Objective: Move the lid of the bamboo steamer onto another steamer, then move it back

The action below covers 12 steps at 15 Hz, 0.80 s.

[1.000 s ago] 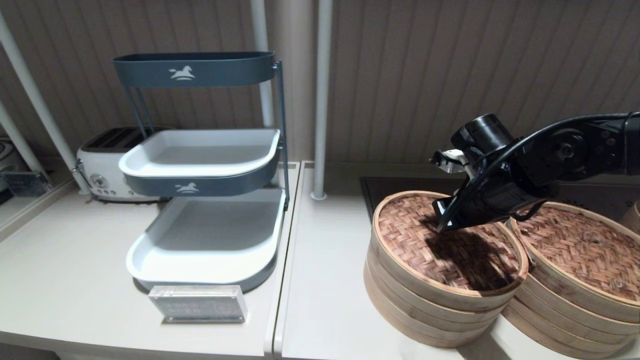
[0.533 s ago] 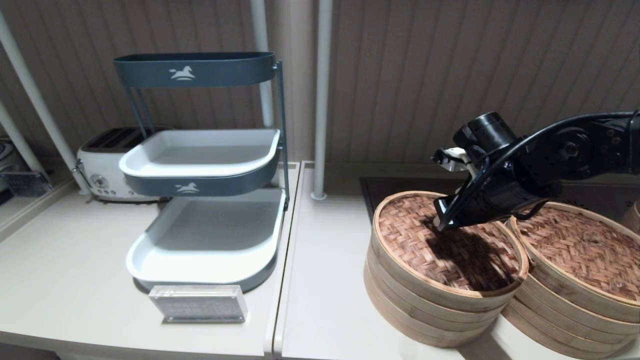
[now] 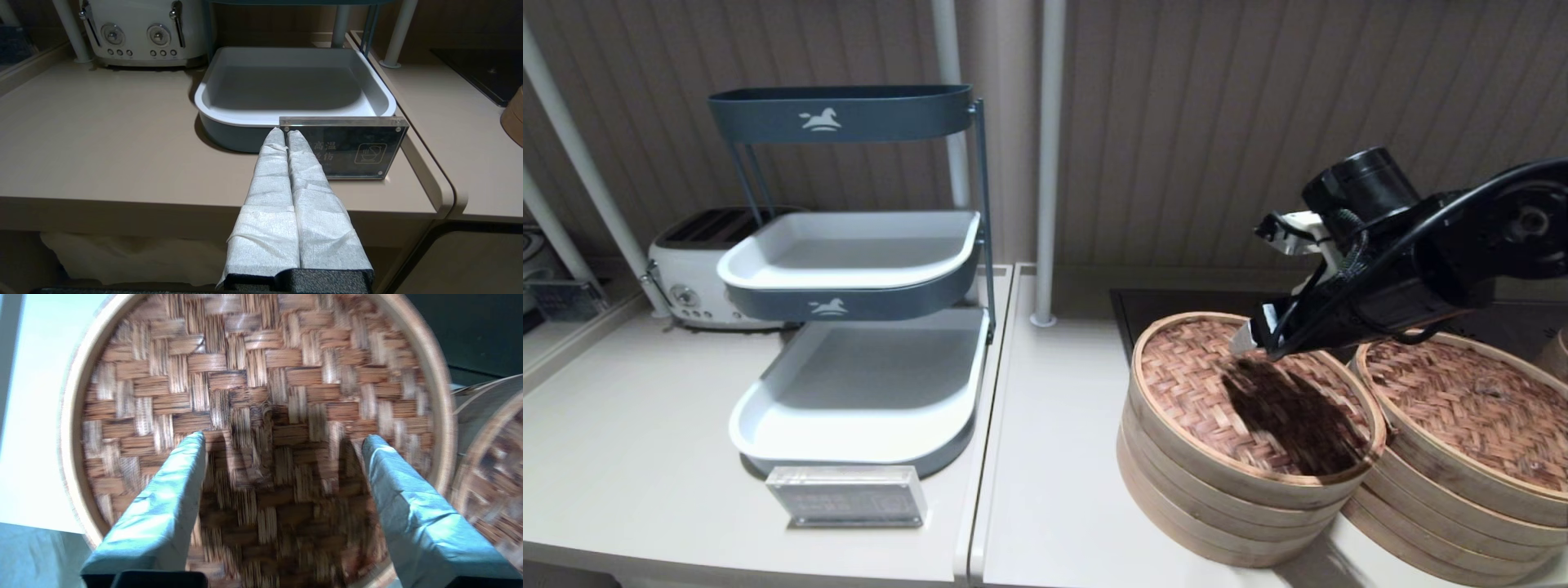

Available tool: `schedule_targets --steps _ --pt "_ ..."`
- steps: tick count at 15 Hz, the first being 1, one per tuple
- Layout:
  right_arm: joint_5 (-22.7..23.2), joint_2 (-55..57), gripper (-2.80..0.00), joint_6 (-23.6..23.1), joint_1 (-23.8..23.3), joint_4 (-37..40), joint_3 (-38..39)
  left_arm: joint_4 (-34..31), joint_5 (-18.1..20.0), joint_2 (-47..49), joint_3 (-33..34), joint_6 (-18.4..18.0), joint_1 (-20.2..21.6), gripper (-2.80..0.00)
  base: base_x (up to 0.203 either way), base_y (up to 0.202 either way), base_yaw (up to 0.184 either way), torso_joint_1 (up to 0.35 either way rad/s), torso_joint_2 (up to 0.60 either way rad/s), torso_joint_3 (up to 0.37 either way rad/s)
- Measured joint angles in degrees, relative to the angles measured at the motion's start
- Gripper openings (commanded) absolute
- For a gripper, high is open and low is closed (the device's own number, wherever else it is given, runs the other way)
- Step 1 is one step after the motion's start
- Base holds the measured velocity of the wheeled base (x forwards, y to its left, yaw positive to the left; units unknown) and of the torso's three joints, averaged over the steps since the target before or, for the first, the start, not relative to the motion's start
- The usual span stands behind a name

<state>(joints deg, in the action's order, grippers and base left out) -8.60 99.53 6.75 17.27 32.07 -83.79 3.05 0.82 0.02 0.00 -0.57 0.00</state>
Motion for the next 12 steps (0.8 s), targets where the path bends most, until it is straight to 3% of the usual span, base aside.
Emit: schedule_targets --steps 1,7,12 --pt "0.0 -1.5 -2.8 0.0 -0.1 0.1 0.0 0.0 0.0 0.0 0.0 0.0 0.0 -2.8 0.0 0.0 0.0 0.0 0.0 0.0" --pt "-0.1 -13.8 -2.8 1.2 -1.3 3.2 1.9 0.0 0.0 0.0 0.0 0.0 0.0 -2.8 0.0 0.0 0.0 0.0 0.0 0.0" --pt "-0.5 -28.9 -2.8 2.5 -4.8 6.0 11.6 0.0 0.0 0.0 0.0 0.0 0.0 -2.8 0.0 0.0 0.0 0.0 0.0 0.0"
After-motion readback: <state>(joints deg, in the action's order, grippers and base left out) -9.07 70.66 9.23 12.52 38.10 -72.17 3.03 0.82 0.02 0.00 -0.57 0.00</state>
